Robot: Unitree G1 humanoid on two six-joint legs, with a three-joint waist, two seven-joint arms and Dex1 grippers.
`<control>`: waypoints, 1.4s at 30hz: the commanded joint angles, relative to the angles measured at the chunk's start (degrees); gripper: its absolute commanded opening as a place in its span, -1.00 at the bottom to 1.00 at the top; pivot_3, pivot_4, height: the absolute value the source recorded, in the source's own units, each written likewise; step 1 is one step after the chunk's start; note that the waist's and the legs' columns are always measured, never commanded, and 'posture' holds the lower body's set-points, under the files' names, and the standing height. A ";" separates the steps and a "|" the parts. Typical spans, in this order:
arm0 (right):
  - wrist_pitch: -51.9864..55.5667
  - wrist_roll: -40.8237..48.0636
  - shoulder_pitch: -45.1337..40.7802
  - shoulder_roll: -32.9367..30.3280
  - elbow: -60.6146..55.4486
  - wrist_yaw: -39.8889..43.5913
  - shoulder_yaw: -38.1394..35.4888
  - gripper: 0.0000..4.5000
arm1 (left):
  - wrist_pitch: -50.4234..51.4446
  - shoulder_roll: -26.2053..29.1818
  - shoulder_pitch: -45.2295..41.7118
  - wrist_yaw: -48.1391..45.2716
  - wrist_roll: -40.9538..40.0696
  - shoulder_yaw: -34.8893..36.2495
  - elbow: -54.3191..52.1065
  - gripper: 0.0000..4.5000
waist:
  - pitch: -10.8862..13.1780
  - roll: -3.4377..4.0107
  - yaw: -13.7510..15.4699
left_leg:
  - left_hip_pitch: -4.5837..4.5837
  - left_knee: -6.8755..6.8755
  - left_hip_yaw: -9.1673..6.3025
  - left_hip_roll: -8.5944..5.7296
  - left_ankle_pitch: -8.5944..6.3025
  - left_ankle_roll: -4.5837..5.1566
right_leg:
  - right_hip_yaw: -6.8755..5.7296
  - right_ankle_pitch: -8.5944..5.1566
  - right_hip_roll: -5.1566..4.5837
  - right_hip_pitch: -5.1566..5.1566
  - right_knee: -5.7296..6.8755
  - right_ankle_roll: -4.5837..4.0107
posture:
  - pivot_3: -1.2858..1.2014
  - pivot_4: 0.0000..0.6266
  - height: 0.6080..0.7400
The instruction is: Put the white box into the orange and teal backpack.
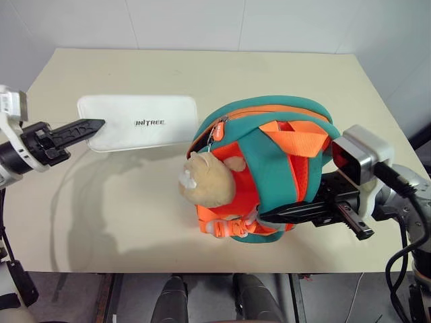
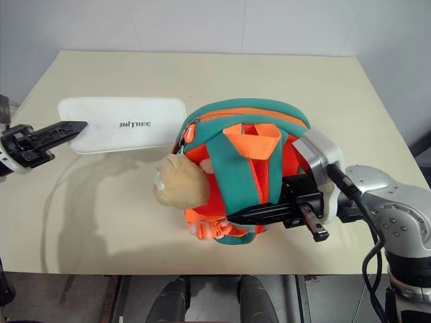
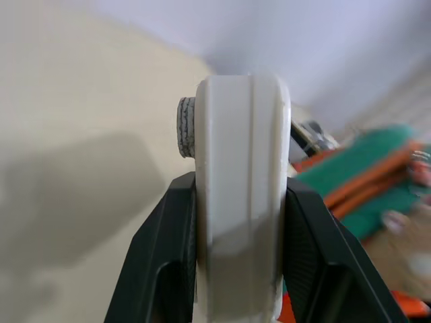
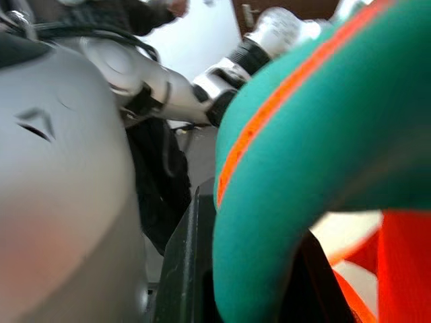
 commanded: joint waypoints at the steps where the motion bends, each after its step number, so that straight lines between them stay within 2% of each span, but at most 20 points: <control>1: -1.84 -1.22 0.45 0.92 0.87 0.96 -0.17 -0.97 | -8.37 -1.98 -0.66 -3.07 -5.42 9.01 -5.92 -0.42 | 0.00 0.00 -0.06 | 0.02 0.02 0.03 0.01 0.00 0.00 | 0.00 0.00 0.00 0.01 0.00 0.00 | 0.03 -0.52 1.00; 11: -2.85 -5.33 -0.44 2.11 3.97 2.84 1.83 -0.97 | -7.59 1.93 9.99 -4.63 -9.71 12.81 -17.68 -0.42 | 0.01 -0.03 -0.05 | 0.05 0.14 0.04 0.02 0.00 0.01 | 0.03 0.01 0.01 0.08 0.02 0.01 | 0.03 -0.52 1.00; 24: -3.60 -8.44 -2.49 3.82 6.64 3.95 3.41 -0.97 | -6.95 5.36 12.60 -4.65 -14.10 15.68 -20.61 -0.42 | 0.02 -0.02 -0.07 | 0.06 0.12 0.04 0.03 -0.01 0.02 | 0.03 -0.01 0.02 0.07 0.02 -0.05 | 0.03 -0.52 1.00; 31: -4.00 -10.93 -4.38 5.10 9.61 5.44 4.54 -0.97 | -5.09 6.08 21.07 -4.73 -14.84 20.69 -24.40 -0.42 | 0.02 -0.02 -0.33 | 0.07 0.11 0.07 0.05 -0.02 0.04 | 0.05 -0.02 0.03 0.05 0.04 -0.05 | 0.03 -0.52 1.00; 37: -4.29 -11.93 -5.93 5.70 11.21 6.49 5.27 -0.97 | -10.80 6.69 28.88 -8.94 -8.46 18.26 -28.26 -0.42 | 0.02 -0.02 0.02 | 0.09 0.11 0.12 0.05 -0.02 0.04 | 0.08 -0.11 0.02 0.04 0.02 -0.22 | 0.03 -0.52 1.00; 39: -4.36 -12.22 -6.30 5.91 11.55 6.57 5.42 -0.97 | -12.86 7.02 28.92 -9.82 -7.05 16.42 -28.25 -0.42 | 0.02 -0.02 0.06 | 0.08 0.12 0.13 0.05 -0.02 0.04 | 0.08 -0.40 0.02 0.07 -0.03 -0.81 | 0.03 -0.52 1.00; 42: -4.51 -12.72 -6.52 6.32 11.69 6.61 5.52 -0.97 | -15.48 7.69 27.26 -10.17 -5.65 12.89 -27.96 -0.42 | 0.02 -0.02 0.03 | 0.09 0.14 0.14 0.05 -0.02 0.04 | 0.10 -0.48 0.02 0.08 -0.02 -0.95 | 0.03 -0.52 1.00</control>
